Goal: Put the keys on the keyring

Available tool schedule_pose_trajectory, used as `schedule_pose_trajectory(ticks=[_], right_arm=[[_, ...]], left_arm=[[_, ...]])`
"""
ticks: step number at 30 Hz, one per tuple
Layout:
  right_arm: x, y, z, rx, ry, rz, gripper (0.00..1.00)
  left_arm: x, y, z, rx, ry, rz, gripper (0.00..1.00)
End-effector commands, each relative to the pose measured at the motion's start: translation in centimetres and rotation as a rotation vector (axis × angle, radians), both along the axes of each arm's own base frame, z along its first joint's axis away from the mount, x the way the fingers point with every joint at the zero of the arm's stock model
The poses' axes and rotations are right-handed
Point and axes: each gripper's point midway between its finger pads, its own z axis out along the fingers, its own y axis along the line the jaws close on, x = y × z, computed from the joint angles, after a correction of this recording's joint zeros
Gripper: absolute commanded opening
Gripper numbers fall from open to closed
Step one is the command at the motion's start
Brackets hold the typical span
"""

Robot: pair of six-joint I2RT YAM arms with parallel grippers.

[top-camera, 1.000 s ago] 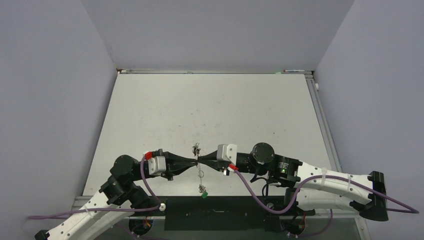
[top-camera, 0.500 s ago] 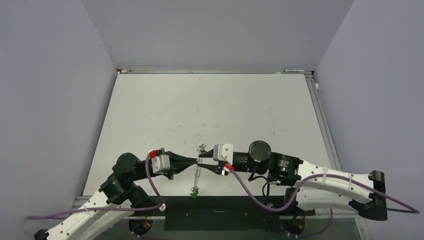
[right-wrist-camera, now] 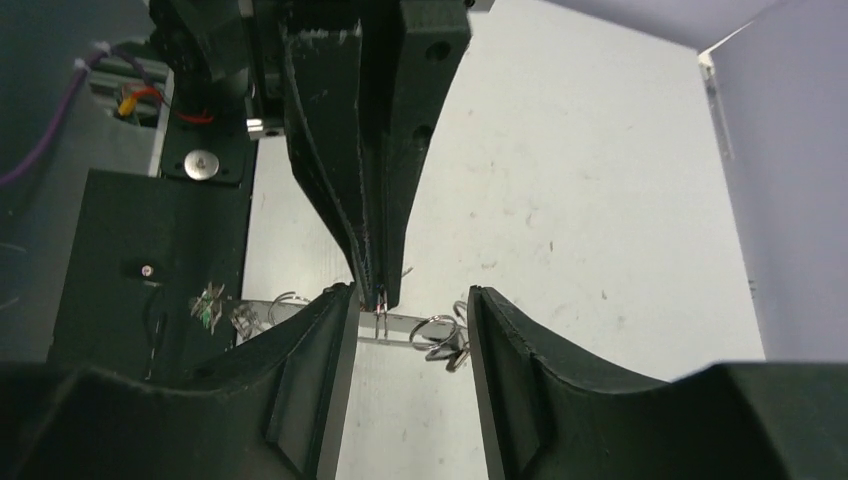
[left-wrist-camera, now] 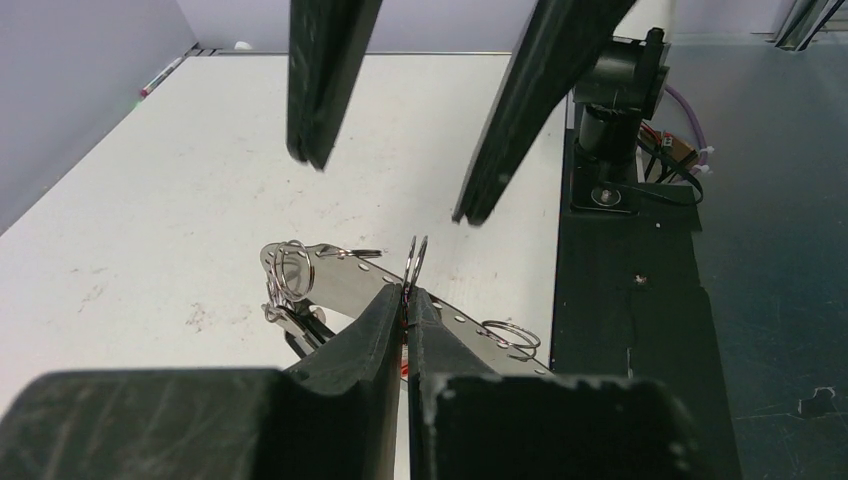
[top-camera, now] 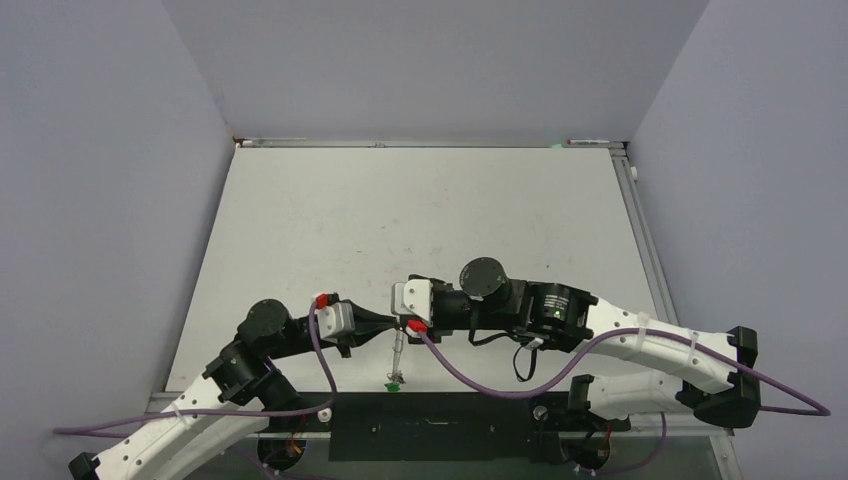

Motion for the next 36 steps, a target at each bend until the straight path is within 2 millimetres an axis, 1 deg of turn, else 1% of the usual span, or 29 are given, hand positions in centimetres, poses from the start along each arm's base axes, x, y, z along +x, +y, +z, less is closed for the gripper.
schedule_pose_trajectory(ticks=[1, 6, 10, 16, 19, 26, 29, 32, 34, 36], right_arm=[[0.4, -0.5, -1.1, -0.106, -0.014, 0.008, 0.44], [0.5, -0.1, -1.7, -0.139, -0.017, 0.017, 0.40], [0.6, 0.2, -1.8, -0.133, -0.020, 0.016, 0.35], [0.6, 0.6, -1.8, -0.119, -0.021, 0.024, 0.33], [0.6, 0.9, -2.1, -0.120, -0.015, 0.029, 0.28], [0.6, 1.2, -2.6, -0.122, -0.006, 0.031, 0.24], [0.5, 1.2, -2.6, -0.118, -0.005, 0.035, 0.17], [0.4, 1.2, -2.9, -0.125, -0.001, 0.039, 0.14], [0.4, 1.2, -3.2, -0.135, 0.005, 0.038, 0.06], [0.4, 1.1, -3.4, -0.136, 0.008, 0.037, 0.05]], left_arm=[[0.2, 0.2, 3.8, -0.072, -0.076, 0.011, 0.00], [0.1, 0.1, 3.8, -0.071, -0.071, 0.006, 0.00], [0.1, 0.1, 3.7, -0.070, -0.068, 0.005, 0.00], [0.1, 0.0, 3.7, -0.070, -0.066, 0.003, 0.00], [0.1, 0.0, 3.6, -0.069, -0.064, 0.003, 0.00], [0.1, -0.1, 3.6, -0.069, -0.062, 0.000, 0.00], [0.1, -0.1, 3.5, -0.067, -0.060, -0.001, 0.00], [0.1, 0.0, 3.5, -0.068, -0.061, 0.001, 0.00], [0.0, 0.0, 3.7, -0.073, -0.064, 0.000, 0.00], [0.0, 0.0, 3.7, -0.077, -0.065, 0.001, 0.00]])
